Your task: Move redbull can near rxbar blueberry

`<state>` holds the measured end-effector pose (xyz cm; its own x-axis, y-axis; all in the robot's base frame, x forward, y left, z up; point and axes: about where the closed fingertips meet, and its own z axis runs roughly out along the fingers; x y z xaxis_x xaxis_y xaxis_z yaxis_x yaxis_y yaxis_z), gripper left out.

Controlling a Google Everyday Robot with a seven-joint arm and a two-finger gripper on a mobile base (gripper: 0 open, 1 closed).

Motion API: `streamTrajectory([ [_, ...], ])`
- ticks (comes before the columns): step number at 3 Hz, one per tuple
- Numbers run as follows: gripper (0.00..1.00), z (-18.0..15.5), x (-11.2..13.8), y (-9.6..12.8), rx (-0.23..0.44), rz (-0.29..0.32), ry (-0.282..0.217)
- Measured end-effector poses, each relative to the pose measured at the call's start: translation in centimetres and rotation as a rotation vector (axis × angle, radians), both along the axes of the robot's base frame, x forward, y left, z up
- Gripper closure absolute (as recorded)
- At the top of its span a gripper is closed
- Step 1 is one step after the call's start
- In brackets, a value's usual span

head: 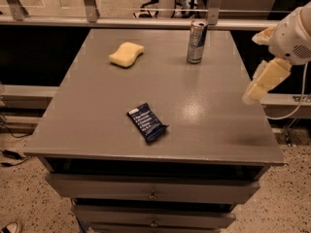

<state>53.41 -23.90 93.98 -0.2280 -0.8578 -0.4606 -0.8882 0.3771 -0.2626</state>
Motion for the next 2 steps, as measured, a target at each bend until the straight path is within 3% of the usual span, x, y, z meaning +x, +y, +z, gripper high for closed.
streamTrajectory([
  [1, 0.00, -3.26, 5.12, -0.09, 0.133, -0.017, -0.031],
  [2, 0.00, -3.26, 5.12, -0.09, 0.133, -0.017, -0.031],
])
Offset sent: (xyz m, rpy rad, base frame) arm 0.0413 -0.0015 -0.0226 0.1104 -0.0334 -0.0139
